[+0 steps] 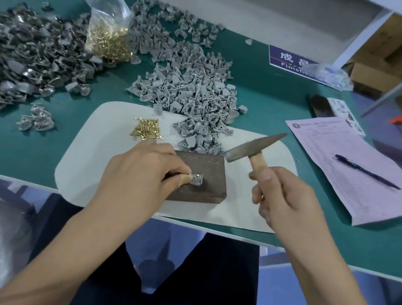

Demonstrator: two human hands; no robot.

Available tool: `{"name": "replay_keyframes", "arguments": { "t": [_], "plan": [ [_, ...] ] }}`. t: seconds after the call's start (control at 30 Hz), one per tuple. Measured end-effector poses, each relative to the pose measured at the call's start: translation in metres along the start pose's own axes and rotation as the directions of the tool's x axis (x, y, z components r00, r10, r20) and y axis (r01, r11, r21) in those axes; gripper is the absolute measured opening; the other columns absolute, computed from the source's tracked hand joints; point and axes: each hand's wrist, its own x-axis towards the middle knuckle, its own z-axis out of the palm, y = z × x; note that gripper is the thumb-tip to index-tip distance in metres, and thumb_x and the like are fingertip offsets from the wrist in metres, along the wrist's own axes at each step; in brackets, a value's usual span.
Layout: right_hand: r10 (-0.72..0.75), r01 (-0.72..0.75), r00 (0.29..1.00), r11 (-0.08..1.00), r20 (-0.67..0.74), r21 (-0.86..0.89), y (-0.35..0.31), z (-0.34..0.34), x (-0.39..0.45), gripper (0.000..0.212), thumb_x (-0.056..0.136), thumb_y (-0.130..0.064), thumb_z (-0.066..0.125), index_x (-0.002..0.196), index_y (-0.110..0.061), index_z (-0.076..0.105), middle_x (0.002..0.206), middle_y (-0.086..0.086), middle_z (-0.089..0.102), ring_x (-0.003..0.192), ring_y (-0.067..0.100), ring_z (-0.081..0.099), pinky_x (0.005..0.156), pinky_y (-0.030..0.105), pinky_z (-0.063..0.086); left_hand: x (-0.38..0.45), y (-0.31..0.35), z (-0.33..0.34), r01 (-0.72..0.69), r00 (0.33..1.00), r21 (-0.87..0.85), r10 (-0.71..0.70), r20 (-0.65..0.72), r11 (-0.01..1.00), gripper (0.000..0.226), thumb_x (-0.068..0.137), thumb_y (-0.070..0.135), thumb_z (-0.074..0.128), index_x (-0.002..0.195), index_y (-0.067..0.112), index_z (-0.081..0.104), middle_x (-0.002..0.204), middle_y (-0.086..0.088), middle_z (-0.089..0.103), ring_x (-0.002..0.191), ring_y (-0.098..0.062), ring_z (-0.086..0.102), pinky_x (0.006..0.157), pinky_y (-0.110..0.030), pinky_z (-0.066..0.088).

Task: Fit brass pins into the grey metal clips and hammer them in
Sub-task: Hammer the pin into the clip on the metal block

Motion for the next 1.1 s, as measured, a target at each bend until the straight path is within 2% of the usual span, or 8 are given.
{"name": "replay_keyframes", "arguments": {
  "t": [0.13, 0.23, 0.43, 0.53, 0.73, 0.9, 1.0, 1.1],
  "plan": [
    [-0.162, 0.175, 0.984, 0.95, 0.071, -0.257, -0.01, 0.006, -0.017, 0.019, 0.1, -0.06, 0.041, 0.106, -0.053, 0.059, 0.071, -0.017, 0.056, 0.062, 0.008, 0.049, 0.056, 0.02, 0.038, 0.002, -0.001, 0.002, -0.019, 1.0, 0.013, 0.019, -0.01, 1.0, 0.005, 0.084, 0.047, 0.074, 0.087, 0.044, 0.073, 0.082, 0.02, 0.061, 0.088, -0.008, 0.05, 0.06, -0.03, 0.046],
    [-0.157, 0.168, 0.986, 0.927, 0.06, -0.336, -0.013, 0.013, -0.019, 0.025, 0.103, -0.06, 0.035, 0.119, -0.052, 0.053, 0.073, -0.022, 0.056, 0.068, 0.009, 0.051, 0.059, 0.03, 0.041, 0.002, -0.002, 0.003, -0.026, 0.999, 0.022, 0.026, -0.018, 0.999, 0.005, 0.083, 0.046, 0.075, 0.087, 0.044, 0.073, 0.081, 0.02, 0.061, 0.087, -0.009, 0.051, 0.059, -0.032, 0.047],
    [-0.218, 0.19, 0.974, 0.929, -0.055, -0.317, -0.022, 0.018, -0.022, 0.031, 0.105, -0.056, 0.035, 0.12, -0.041, 0.058, 0.067, -0.019, 0.052, 0.06, 0.013, 0.045, 0.052, 0.035, 0.041, 0.001, -0.002, 0.005, -0.037, 0.998, 0.007, 0.037, -0.047, 0.999, 0.005, 0.081, 0.046, 0.077, 0.085, 0.042, 0.075, 0.079, 0.019, 0.063, 0.085, -0.011, 0.053, 0.058, -0.032, 0.047],
    [-0.183, 0.172, 0.983, 0.893, 0.015, -0.415, -0.023, 0.029, -0.027, 0.03, 0.106, -0.055, 0.033, 0.122, -0.041, 0.053, 0.069, -0.016, 0.059, 0.062, 0.016, 0.053, 0.059, 0.041, 0.049, 0.002, -0.004, 0.005, -0.042, 0.998, 0.004, 0.042, -0.042, 0.999, 0.006, 0.081, 0.046, 0.077, 0.085, 0.043, 0.075, 0.079, 0.019, 0.062, 0.086, -0.01, 0.052, 0.058, -0.029, 0.044],
    [-0.177, 0.132, 0.98, 0.924, -0.093, -0.36, -0.022, 0.028, -0.028, 0.034, 0.104, -0.055, 0.036, 0.123, -0.038, 0.059, 0.062, -0.022, 0.049, 0.055, 0.01, 0.042, 0.053, 0.027, 0.038, 0.003, -0.005, 0.005, -0.045, 0.998, -0.002, 0.045, -0.046, 0.999, 0.005, 0.081, 0.044, 0.078, 0.085, 0.042, 0.075, 0.078, 0.02, 0.062, 0.085, -0.011, 0.051, 0.057, -0.031, 0.045],
    [-0.184, 0.162, 0.983, 0.867, -0.001, -0.472, -0.022, 0.029, -0.024, 0.03, 0.104, -0.057, 0.035, 0.123, -0.043, 0.054, 0.058, -0.019, 0.046, 0.057, 0.011, 0.041, 0.054, 0.033, 0.04, 0.002, -0.006, 0.005, -0.049, 0.998, -0.003, 0.049, -0.039, 0.999, 0.007, 0.081, 0.041, 0.079, 0.086, 0.042, 0.076, 0.078, 0.02, 0.063, 0.085, -0.013, 0.052, 0.057, -0.031, 0.046],
    [-0.196, 0.145, 0.973, 0.932, -0.123, -0.333, -0.025, 0.025, -0.026, 0.032, 0.104, -0.055, 0.037, 0.123, -0.038, 0.058, 0.061, -0.022, 0.049, 0.054, 0.01, 0.041, 0.052, 0.022, 0.037, 0.003, -0.006, 0.005, -0.055, 0.997, -0.017, 0.054, -0.049, 0.998, 0.005, 0.081, 0.044, 0.078, 0.085, 0.042, 0.076, 0.078, 0.02, 0.063, 0.084, -0.012, 0.052, 0.057, -0.031, 0.046],
    [-0.186, 0.162, 0.982, 0.892, -0.018, -0.423, -0.027, 0.03, -0.029, 0.031, 0.102, -0.057, 0.035, 0.124, -0.044, 0.053, 0.061, -0.026, 0.05, 0.058, 0.012, 0.047, 0.054, 0.025, 0.038, 0.002, -0.006, 0.006, -0.056, 0.997, -0.012, 0.056, -0.055, 0.998, 0.006, 0.081, 0.044, 0.078, 0.085, 0.041, 0.076, 0.078, 0.02, 0.063, 0.084, -0.012, 0.051, 0.056, -0.032, 0.046]
  ]
}}
